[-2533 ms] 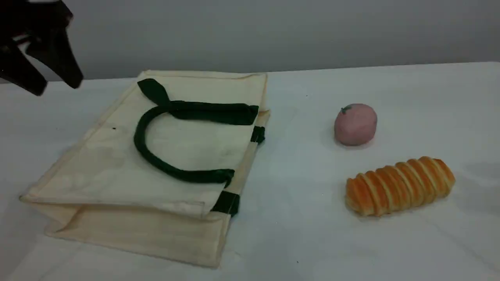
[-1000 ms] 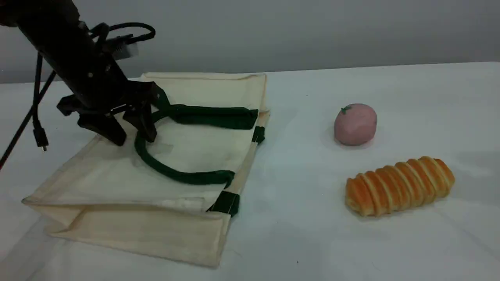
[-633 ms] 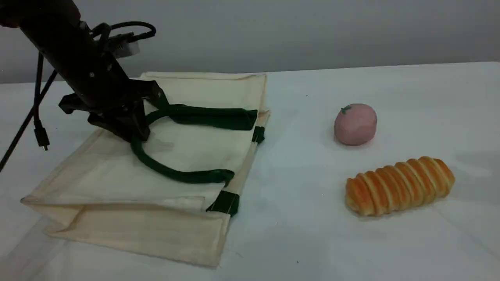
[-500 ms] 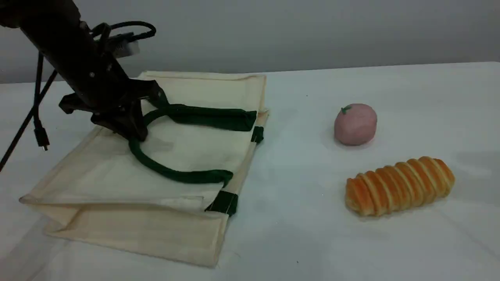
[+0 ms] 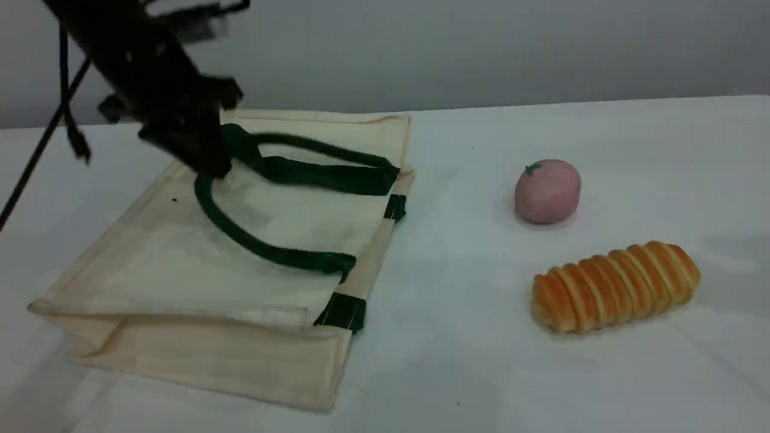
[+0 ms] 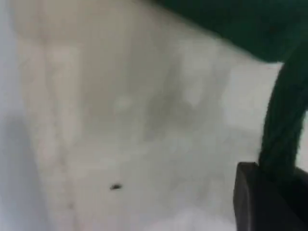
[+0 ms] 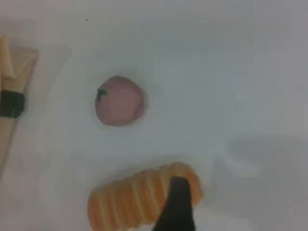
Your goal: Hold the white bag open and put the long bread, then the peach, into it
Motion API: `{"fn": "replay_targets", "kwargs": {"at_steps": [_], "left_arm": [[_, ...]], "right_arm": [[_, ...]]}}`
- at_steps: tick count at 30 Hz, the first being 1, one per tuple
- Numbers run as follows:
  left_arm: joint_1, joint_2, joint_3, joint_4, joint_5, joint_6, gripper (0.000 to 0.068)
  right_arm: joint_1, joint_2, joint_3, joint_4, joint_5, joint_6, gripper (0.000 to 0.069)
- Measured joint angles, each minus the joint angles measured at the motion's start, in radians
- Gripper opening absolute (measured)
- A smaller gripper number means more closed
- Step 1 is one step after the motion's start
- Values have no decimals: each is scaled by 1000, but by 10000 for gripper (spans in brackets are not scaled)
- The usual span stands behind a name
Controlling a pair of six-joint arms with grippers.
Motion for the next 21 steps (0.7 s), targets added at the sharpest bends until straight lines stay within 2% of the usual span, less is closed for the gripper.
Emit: {"fn": "replay_targets", "kwargs": {"at_steps": [4, 6, 10, 17, 21], "left_arm": [[0, 0, -115, -15, 180, 106, 101], [0, -1, -166, -16, 235, 147, 101], [0, -27, -230, -24, 254, 175, 101], [0, -111, -239, -20, 256, 234, 101], [0, -181, -239, -16, 257, 308, 101]], "right_arm": [[0, 0, 0, 0, 0, -1, 586], [0, 0, 0, 0, 0, -1, 586], [0, 0, 0, 0, 11, -1, 586], [0, 23, 2, 6, 9, -2, 586], [1, 44, 2, 35, 6, -33, 586]]}}
